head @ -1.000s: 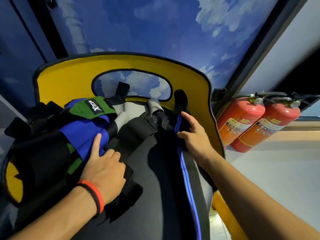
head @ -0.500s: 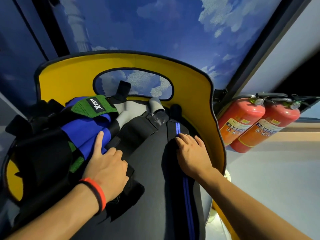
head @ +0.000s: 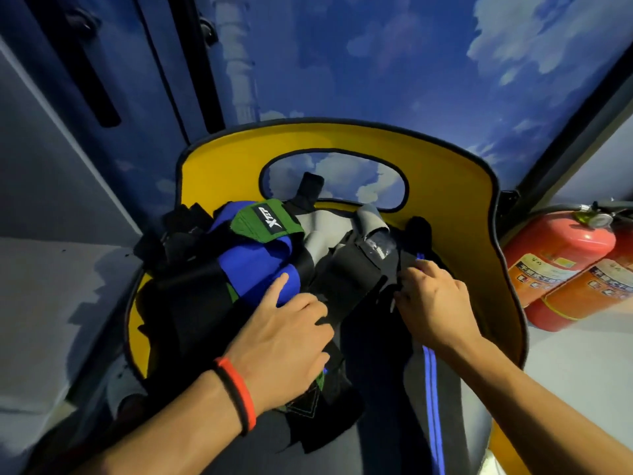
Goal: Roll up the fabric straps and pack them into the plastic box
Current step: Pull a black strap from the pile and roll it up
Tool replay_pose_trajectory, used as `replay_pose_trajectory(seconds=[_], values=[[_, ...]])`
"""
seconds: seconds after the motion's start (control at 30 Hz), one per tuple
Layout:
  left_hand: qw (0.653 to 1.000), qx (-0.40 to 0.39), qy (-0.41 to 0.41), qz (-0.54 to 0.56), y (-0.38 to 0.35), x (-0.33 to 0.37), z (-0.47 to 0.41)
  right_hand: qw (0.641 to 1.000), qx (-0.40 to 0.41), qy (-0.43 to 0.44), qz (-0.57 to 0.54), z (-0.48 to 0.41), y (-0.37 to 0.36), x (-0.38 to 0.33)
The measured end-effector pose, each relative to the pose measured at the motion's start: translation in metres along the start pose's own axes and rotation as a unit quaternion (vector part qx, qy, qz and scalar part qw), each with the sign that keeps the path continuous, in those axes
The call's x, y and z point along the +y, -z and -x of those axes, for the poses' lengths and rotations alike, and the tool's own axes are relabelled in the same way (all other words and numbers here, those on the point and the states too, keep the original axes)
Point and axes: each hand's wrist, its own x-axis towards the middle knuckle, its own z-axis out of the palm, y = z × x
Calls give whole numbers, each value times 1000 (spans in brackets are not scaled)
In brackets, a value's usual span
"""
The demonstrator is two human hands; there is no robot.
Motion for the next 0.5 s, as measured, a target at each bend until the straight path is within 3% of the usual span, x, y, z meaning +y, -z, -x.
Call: replay_pose_trajectory(seconds=[0.1, 0.2, 0.37, 0.5], values=[[993, 103, 51, 33, 12, -21, 6, 990, 9, -26, -141, -1, 12, -30], [981, 141, 132, 26, 20, -46, 13, 986, -25, -14, -166, -1, 7, -47], [962, 11, 271, 43, 21, -70, 26, 987, -29, 11, -156, -7, -10, -54], [954, -62, 289, 54, 16, -70, 28, 972, 84, -13, -220, -12, -7, -59]])
